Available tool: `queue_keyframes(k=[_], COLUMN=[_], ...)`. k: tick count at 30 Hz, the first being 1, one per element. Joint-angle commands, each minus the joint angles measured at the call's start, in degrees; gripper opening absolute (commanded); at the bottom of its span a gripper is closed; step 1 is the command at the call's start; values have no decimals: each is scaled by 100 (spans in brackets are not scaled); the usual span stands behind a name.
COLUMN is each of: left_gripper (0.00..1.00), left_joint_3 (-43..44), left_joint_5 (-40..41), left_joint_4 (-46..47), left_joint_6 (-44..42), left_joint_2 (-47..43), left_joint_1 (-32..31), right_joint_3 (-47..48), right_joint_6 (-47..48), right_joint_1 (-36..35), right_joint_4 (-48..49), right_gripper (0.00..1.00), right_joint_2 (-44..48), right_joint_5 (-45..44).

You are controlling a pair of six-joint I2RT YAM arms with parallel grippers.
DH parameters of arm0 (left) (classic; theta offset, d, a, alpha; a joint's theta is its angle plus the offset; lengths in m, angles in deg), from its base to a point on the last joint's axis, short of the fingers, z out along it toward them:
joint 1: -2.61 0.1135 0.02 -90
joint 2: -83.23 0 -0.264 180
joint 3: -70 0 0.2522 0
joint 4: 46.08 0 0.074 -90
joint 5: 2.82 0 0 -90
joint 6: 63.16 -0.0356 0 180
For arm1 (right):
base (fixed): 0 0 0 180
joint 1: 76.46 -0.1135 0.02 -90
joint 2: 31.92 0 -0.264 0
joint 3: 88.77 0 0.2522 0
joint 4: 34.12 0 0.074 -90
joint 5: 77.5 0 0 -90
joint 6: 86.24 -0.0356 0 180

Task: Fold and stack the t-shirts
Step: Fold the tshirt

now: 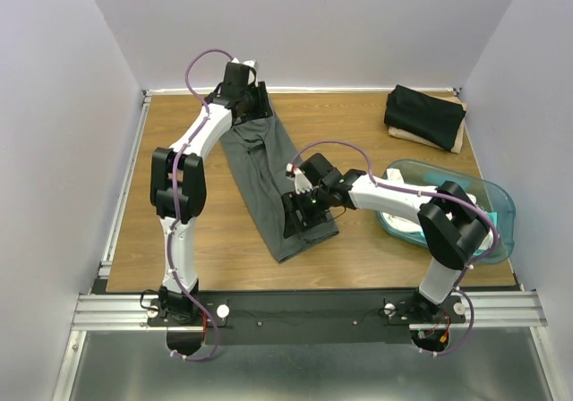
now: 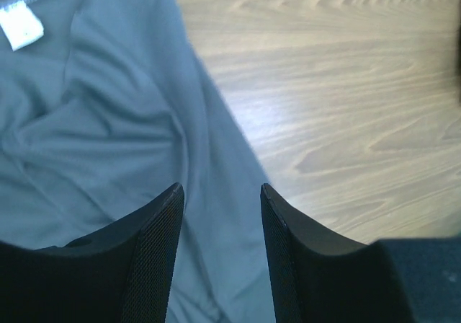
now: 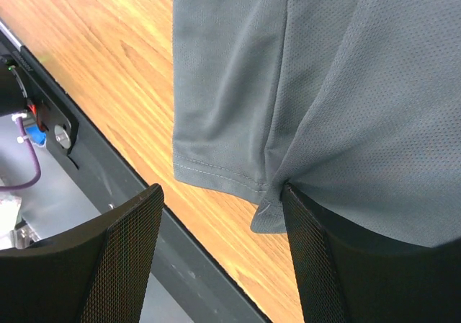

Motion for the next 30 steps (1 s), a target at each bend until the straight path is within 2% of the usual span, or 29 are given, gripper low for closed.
queue_keyframes(k=[1, 6, 14, 30], left_gripper=[55, 55, 55, 55], left_joint_3=[-660, -1056, -1039, -21], left_joint_5=[279, 226, 340, -265], left_joint_4=[-150, -10, -45, 148], left_joint_6=[-72, 16, 7, -590], left_joint_2=[42, 253, 701, 1431], left_joint_1=[22, 39, 66, 48], right_joint_3=[112, 33, -20, 524], right_joint_6=[134, 178, 284, 416], right_joint_1=[-80, -80, -89, -212], right_joint_4=[-174, -192, -192, -227], right_gripper=[74, 74, 74, 74], right_joint_2=[-54, -238, -546, -1187], right_joint_5=[208, 226, 305, 656])
